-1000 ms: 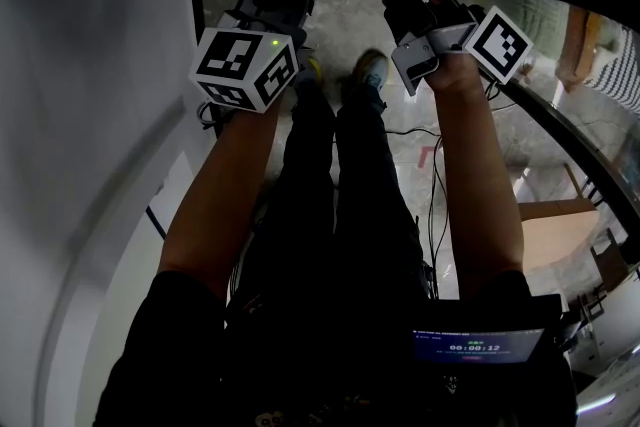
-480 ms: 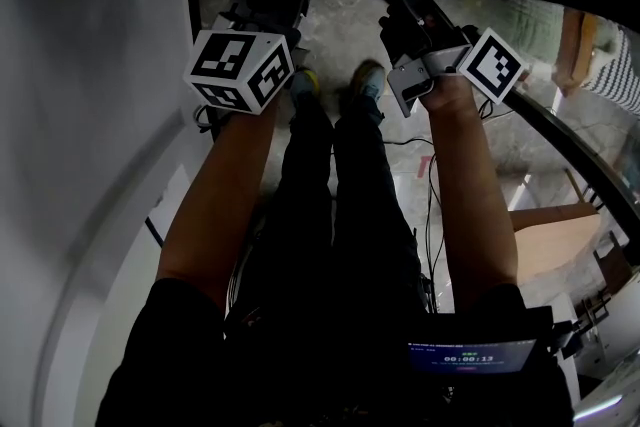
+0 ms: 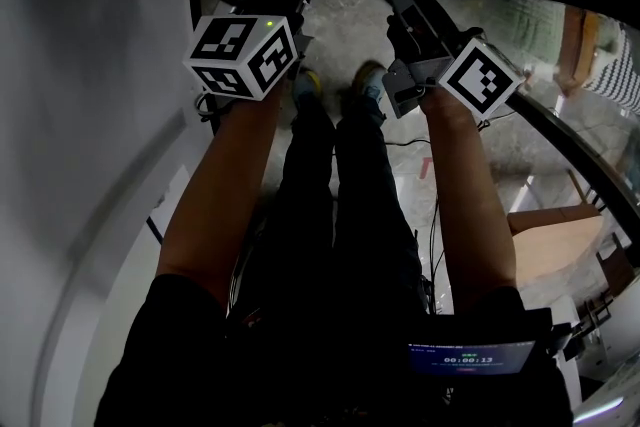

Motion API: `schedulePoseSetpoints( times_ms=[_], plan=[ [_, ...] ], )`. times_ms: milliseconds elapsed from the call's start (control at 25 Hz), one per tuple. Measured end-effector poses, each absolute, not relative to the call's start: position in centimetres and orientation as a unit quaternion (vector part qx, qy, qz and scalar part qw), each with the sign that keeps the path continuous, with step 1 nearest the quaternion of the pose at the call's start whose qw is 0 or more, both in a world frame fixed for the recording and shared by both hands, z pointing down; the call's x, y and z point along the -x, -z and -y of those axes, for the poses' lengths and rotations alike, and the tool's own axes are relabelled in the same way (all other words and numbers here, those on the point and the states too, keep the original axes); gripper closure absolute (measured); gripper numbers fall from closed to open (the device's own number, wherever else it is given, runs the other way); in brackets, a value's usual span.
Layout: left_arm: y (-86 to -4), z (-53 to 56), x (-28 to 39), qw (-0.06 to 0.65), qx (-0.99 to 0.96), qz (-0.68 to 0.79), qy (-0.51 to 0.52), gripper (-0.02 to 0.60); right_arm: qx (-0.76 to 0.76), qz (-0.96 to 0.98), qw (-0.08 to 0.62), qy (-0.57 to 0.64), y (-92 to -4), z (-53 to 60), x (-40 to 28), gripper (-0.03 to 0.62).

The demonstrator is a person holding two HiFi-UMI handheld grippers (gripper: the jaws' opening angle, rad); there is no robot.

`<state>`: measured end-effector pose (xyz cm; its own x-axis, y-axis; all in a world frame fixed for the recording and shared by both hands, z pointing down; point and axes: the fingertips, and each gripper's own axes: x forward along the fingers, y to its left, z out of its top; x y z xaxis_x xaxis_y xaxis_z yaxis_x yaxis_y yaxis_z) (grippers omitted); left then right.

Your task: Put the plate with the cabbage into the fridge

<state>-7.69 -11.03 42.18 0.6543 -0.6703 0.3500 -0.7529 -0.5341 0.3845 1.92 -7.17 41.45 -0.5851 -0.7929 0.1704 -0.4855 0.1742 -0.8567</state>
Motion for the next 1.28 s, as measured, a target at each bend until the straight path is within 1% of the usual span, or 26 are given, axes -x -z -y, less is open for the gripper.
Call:
schedulePoseSetpoints(
  times_ms=[200, 480, 720, 1280],
  plan=[
    [-42.2, 11.4, 7.6, 0.260, -0.871, 0.410, -0.079, 0.578, 0.474, -0.790, 0.061, 0.385, -41.6, 7.6, -1.6, 0.588],
    [-42.1, 11.8, 7.3, 0.262, -0.870, 0.411, -0.079, 0.578, 0.498, -0.820, -0.020, 0.283, -42.0, 8.8, -0.3, 0.589],
    [-42.3, 12.3, 7.0, 0.263, -0.871, 0.408, -0.079, 0.579, 0.506, -0.818, -0.032, 0.271, -42.7, 9.9, -0.1, 0.588],
    [-41.5, 13.3, 7.2, 0.267, -0.863, 0.419, -0.091, 0.579, 0.521, -0.808, -0.033, 0.272, -42.3, 11.7, 0.6, 0.589]
  ],
)
